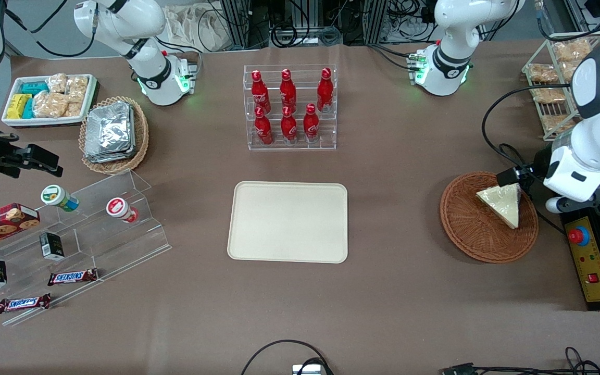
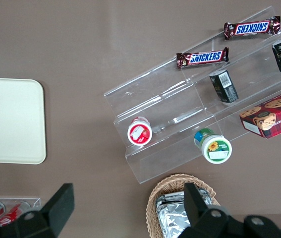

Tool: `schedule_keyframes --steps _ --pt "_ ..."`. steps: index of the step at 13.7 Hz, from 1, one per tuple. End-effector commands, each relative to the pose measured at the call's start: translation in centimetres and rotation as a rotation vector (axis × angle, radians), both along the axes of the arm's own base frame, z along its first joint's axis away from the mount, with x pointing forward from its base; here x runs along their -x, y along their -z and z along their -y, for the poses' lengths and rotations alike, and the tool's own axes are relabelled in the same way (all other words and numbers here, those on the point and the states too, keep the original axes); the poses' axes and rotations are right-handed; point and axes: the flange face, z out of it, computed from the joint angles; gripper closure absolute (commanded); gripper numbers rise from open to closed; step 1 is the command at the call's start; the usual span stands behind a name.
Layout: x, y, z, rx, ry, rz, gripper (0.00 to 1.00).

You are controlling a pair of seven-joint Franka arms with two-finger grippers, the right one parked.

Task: Place sandwich from basket to tray
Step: 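Lower the open left gripper over the wrapped sandwich in the basket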

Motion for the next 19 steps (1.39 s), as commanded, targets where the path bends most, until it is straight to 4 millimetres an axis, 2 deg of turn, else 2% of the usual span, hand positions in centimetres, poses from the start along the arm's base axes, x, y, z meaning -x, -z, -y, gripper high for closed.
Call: schedule_keyframes --steps 1,4,6,12,16,19 --pt "-0.6 -0.7 0.3 -0.014 0.001 0.001 0.0" --pt "-0.9 -1.2 0.0 -0.011 0.001 0.016 0.0" --pt "-1.9 -0.8 -0.5 -0.006 -0.008 0.014 0.0" --pt "-2.4 1.2 -1.8 -0.007 -0.056 -0.019 0.0" --pt "-3.0 -0.2 -1.7 -0.004 -0.058 0.013 0.0" --pt "-3.2 0.1 -1.9 -0.02 -0.102 0.01 0.0"
